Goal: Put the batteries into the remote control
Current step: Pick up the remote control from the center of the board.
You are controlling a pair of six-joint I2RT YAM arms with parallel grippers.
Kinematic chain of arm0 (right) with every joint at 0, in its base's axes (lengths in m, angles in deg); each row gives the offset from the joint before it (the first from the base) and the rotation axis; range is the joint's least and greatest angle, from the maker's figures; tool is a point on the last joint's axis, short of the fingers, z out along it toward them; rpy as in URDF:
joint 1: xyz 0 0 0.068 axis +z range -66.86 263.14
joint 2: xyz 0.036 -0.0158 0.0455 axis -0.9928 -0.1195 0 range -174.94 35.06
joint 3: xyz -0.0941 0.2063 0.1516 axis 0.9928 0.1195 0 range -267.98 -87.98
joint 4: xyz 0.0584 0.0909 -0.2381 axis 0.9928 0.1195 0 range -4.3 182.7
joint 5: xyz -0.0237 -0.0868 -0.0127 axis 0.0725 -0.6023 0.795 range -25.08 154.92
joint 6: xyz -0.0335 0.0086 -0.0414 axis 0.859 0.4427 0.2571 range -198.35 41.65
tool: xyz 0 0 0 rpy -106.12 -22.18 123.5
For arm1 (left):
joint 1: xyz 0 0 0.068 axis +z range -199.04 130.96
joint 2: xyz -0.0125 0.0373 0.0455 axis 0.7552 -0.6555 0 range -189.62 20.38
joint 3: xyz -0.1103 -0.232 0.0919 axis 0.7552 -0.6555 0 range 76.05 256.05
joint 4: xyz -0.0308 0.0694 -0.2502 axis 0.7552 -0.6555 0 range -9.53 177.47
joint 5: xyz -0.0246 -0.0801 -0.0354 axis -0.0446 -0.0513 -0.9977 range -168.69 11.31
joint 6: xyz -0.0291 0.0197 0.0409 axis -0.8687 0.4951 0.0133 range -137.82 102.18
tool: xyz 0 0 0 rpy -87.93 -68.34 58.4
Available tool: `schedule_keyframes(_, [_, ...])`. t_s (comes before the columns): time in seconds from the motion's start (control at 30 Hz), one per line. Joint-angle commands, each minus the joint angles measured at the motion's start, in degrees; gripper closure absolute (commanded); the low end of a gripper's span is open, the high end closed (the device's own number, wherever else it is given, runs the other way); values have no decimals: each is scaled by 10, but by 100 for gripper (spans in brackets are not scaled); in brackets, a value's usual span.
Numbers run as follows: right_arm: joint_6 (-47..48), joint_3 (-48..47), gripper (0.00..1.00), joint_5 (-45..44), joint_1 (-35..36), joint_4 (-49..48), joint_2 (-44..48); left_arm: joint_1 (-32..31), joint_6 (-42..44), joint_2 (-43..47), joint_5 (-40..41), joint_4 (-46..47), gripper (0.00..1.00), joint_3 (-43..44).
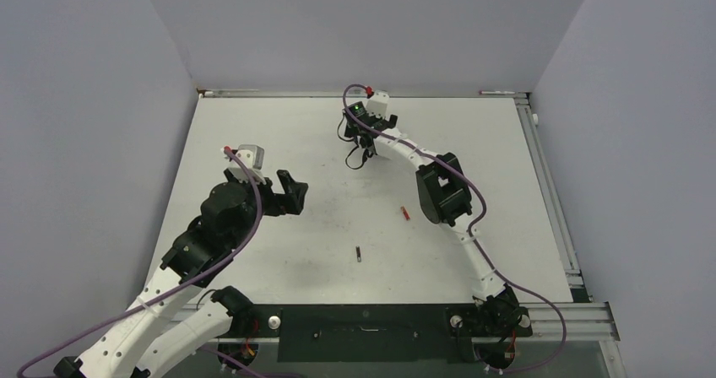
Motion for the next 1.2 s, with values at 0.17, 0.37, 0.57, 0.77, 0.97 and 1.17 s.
schedule_keyframes(0.17, [6,-67,4,-7,-5,-1,-43,17,-8,5,-13,12,4,18])
schedule_keyframes(0.37, [9,-96,4,5,-5,6,-72,27,-11,4,-19,12,4,18])
schedule_keyframes(0.57, [22,-100,11,-4,-1,17,-81,30,-11,5,-21,12,4,18])
schedule_keyframes(0.77, [36,-104,19,-23,8,27,-84,32,-11,8,-19,11,4,18])
schedule_keyframes(0.97, [43,-117,30,-28,12,48,-94,32,-11,10,-18,11,4,18])
schedule_keyframes(1.17, [39,-117,51,-16,12,59,-93,32,-11,12,-14,11,4,18])
